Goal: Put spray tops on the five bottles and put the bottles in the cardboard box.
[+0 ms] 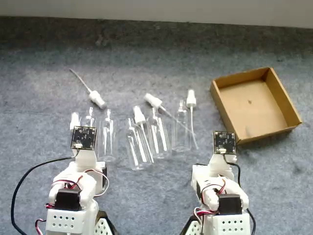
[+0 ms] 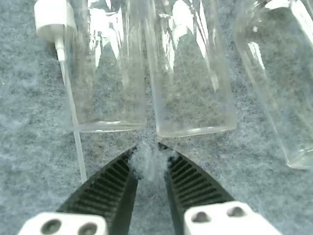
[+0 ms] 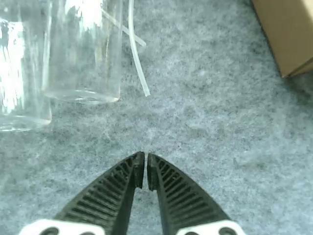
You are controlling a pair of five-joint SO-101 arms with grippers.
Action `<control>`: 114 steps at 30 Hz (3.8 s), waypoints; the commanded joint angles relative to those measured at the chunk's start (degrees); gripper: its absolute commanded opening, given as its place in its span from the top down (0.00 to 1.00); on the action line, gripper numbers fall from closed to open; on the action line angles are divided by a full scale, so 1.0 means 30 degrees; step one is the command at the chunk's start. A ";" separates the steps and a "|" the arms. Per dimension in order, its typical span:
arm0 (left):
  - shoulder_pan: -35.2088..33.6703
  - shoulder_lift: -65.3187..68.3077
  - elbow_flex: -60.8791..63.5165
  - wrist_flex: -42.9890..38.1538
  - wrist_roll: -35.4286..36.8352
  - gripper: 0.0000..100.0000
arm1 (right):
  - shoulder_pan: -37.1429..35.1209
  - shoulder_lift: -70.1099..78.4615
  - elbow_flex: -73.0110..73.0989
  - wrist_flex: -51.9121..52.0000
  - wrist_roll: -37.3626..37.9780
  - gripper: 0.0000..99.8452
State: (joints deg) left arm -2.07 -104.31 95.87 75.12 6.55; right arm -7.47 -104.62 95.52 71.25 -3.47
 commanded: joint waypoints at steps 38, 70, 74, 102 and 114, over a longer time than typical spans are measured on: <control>0.0249 -0.0015 0.0425 0.0059 -0.0059 0.99 | -0.0161 -0.0190 0.1978 0.0161 -0.0176 1.00; 0.0249 -0.0015 0.0425 0.0059 -0.0059 0.99 | 0.0015 -0.0190 0.0601 -0.1568 -0.0176 1.00; 0.0249 -0.0015 0.0425 0.0059 -0.0059 0.99 | 0.1421 -0.0190 0.0278 -0.4557 0.1143 0.99; 0.0249 -0.0015 0.0425 0.0059 -0.0059 0.99 | 0.4410 0.6198 -1.4491 0.0571 0.9788 0.99; 0.0249 -0.0015 0.0425 0.0059 -0.0059 0.99 | 0.1363 1.9297 -2.1612 0.2974 0.5363 0.99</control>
State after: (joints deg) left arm -2.07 -104.31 95.87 75.12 6.55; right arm 0.35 -53.71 36.53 79.87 16.31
